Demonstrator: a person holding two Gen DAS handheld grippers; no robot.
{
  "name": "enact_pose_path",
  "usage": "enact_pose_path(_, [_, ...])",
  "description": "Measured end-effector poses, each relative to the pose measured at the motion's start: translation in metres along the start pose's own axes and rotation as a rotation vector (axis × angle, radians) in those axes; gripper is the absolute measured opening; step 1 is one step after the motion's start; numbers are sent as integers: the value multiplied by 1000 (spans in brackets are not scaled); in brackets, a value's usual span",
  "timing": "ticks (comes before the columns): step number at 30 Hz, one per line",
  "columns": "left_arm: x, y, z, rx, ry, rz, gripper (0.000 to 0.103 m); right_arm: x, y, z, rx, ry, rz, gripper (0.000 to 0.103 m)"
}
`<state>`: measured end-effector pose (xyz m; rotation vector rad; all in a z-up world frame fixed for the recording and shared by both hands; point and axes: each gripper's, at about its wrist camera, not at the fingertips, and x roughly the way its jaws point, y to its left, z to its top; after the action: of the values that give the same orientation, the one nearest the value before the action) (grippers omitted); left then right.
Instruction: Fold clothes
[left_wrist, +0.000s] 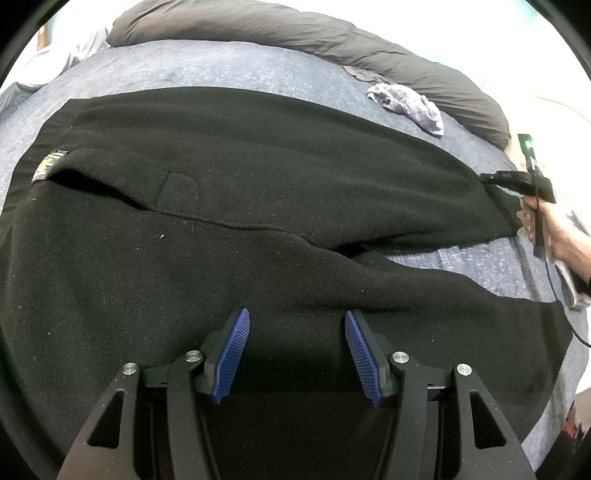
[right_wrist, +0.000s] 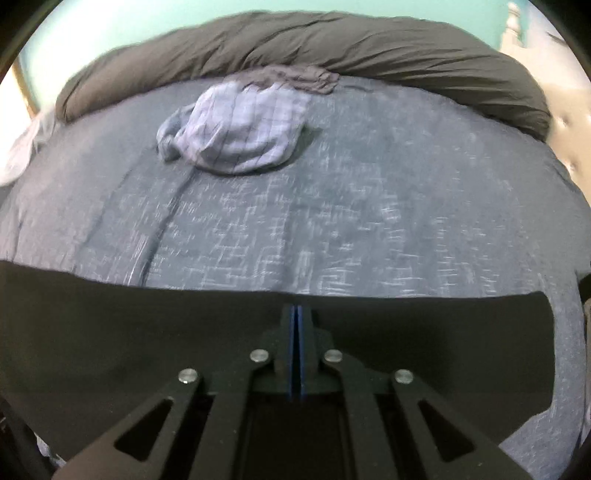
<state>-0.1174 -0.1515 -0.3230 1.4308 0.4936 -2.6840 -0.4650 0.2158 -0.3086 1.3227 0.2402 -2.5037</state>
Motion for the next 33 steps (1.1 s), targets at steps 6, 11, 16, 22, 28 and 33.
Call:
enact_pose_path(6, [-1,1,2,2,1,1,58,-29,-77,-12,166,-54,-156,20])
enact_pose_path(11, [-1,0,3,12,2,12,58,-57,-140,-44,322,-40,-243,40])
enact_pose_path(16, [0,-2,4,19,3,21,59,-55,-180,-77,510,2,-164,45])
enact_pose_path(22, [2,-4,4,28,4,32,60,-50,-183,-90,534,-19,-101,22])
enact_pose_path(28, [2,-6,3,36,5,40,61,-55,-177,-83,453,-51,-189,9])
enact_pose_path(33, [3,-6,3,36,4,37,61,-57,-183,-79,462,-39,-208,9])
